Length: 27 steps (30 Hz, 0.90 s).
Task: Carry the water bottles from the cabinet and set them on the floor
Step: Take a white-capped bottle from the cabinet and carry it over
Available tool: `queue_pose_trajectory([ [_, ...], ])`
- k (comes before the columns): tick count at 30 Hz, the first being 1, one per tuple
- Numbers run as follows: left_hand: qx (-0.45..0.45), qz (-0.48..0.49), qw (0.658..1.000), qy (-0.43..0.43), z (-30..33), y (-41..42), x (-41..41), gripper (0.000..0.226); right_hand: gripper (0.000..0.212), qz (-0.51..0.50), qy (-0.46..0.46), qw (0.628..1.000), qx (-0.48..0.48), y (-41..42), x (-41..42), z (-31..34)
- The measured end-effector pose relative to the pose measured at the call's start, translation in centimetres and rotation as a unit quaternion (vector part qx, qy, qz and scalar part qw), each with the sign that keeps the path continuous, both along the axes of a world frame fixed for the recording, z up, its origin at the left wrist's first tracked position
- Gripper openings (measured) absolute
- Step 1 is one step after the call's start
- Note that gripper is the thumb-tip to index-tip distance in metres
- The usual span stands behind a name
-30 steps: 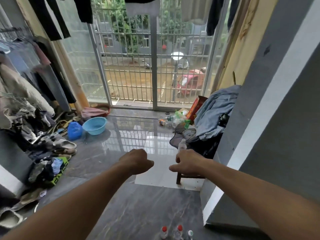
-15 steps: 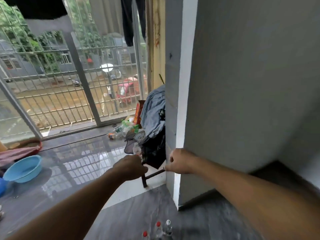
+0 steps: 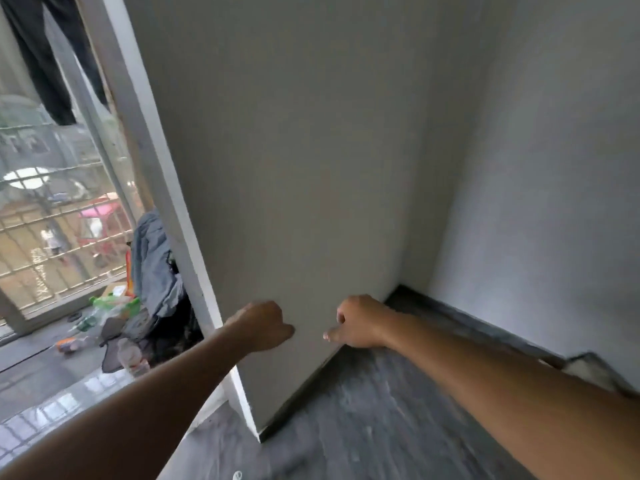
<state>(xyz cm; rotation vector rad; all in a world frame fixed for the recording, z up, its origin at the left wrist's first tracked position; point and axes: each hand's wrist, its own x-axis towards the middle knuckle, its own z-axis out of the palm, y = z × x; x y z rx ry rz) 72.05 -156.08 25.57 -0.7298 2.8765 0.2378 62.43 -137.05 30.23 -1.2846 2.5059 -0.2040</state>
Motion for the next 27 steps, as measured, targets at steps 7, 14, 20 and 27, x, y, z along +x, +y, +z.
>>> queue_pose_trajectory([
  [7,0.047,-0.084,0.995,-0.003,0.1,13.5,-10.9,0.058,0.033,-0.093,0.007,0.996,-0.009,14.6,-7.7,-1.0],
  [14,0.082,-0.201,0.976,-0.011,-0.1,26.8,-20.2,0.064,0.039,-0.216,-0.010,0.976,-0.011,28.6,-13.6,-2.5],
  [20,0.083,-0.312,0.946,-0.018,0.3,37.5,-28.0,0.036,0.040,-0.348,-0.027,0.937,-0.027,39.9,-16.4,-2.6],
  [27,0.044,-0.440,0.896,-0.028,0.2,51.3,-33.5,0.035,0.039,-0.440,-0.028,0.897,-0.016,52.0,-15.9,-1.8],
])
